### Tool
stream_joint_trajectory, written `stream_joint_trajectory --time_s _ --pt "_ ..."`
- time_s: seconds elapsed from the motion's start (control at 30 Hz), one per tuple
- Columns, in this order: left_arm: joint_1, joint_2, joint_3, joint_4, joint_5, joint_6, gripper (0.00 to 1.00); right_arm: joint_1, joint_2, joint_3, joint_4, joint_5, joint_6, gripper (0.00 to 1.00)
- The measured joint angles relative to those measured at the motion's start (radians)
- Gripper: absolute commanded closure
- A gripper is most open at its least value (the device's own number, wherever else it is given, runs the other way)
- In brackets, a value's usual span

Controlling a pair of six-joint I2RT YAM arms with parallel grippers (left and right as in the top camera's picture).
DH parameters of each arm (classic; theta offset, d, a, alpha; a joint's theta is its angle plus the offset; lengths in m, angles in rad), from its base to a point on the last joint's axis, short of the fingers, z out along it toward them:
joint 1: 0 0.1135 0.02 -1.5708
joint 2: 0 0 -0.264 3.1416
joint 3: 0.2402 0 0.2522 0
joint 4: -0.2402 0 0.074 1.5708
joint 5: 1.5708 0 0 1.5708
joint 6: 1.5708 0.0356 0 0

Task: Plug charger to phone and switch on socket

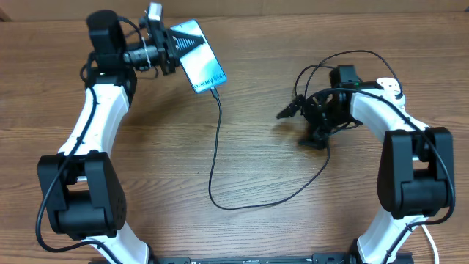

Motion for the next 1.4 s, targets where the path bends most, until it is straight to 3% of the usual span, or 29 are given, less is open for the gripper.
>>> stream_joint_trajectory --time_s 0.17,0.37,0.7,0.93,1.4 --pt "-0.039 0.000 -0.002 -0.253 -0.020 0.215 0.95 -0.019 -0.074 0.000 -0.051 0.194 -0.035 0.00" --pt "-0.098 0.000 -0.003 -0.564 -0.145 0.488 0.95 -0.018 -0.154 0.000 -0.079 0.334 -0.048 0.00" --pt "-0.194 0.000 -0.003 -0.865 -0.386 0.784 0.94 -0.018 -0.170 0.000 -0.070 0.377 -0.056 0.00" --pt "-0.254 0.017 -0.003 -0.900 -0.481 0.882 0.96 -0.018 -0.170 0.000 -0.055 0.382 -0.056 0.00" --pt "-0.332 0.200 -0.004 -0.859 -0.471 0.911 0.96 -0.018 -0.170 0.000 -0.055 0.385 -0.056 0.00"
